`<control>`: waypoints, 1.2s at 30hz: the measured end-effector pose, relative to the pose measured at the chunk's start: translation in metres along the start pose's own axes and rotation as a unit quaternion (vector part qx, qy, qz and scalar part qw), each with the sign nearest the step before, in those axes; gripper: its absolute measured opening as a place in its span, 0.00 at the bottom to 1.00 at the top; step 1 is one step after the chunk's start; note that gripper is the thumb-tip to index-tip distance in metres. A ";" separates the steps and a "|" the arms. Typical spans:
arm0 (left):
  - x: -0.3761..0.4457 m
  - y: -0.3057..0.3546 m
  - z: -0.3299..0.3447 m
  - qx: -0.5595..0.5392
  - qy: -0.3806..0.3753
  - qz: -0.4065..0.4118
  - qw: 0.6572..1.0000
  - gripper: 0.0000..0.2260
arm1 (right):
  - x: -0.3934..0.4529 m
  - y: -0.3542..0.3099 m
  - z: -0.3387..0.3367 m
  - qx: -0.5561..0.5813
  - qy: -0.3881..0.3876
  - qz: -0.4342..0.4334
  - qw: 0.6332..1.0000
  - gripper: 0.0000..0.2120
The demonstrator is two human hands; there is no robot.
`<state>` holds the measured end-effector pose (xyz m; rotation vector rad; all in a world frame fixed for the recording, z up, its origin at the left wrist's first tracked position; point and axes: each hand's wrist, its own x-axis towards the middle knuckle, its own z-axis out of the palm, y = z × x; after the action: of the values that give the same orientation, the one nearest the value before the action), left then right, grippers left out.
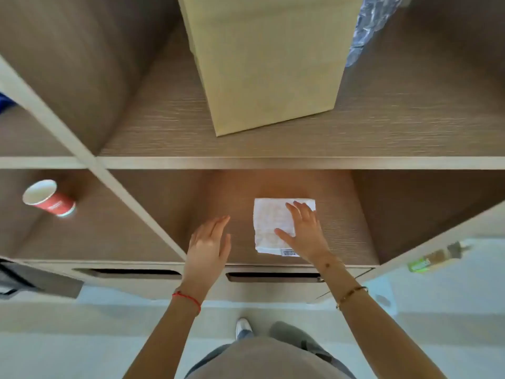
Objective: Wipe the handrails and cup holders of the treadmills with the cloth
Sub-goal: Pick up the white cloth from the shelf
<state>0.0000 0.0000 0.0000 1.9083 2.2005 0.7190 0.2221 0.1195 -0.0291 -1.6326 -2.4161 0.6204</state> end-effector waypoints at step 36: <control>-0.032 0.047 -0.022 -0.063 -0.065 0.109 0.990 0.15 | -0.185 0.008 -0.031 0.072 0.204 0.142 0.966 0.19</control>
<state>0.0393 -0.0330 0.0336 2.0865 1.8455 0.7221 0.3126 -0.0398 0.0136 -1.8461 -1.8267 0.4301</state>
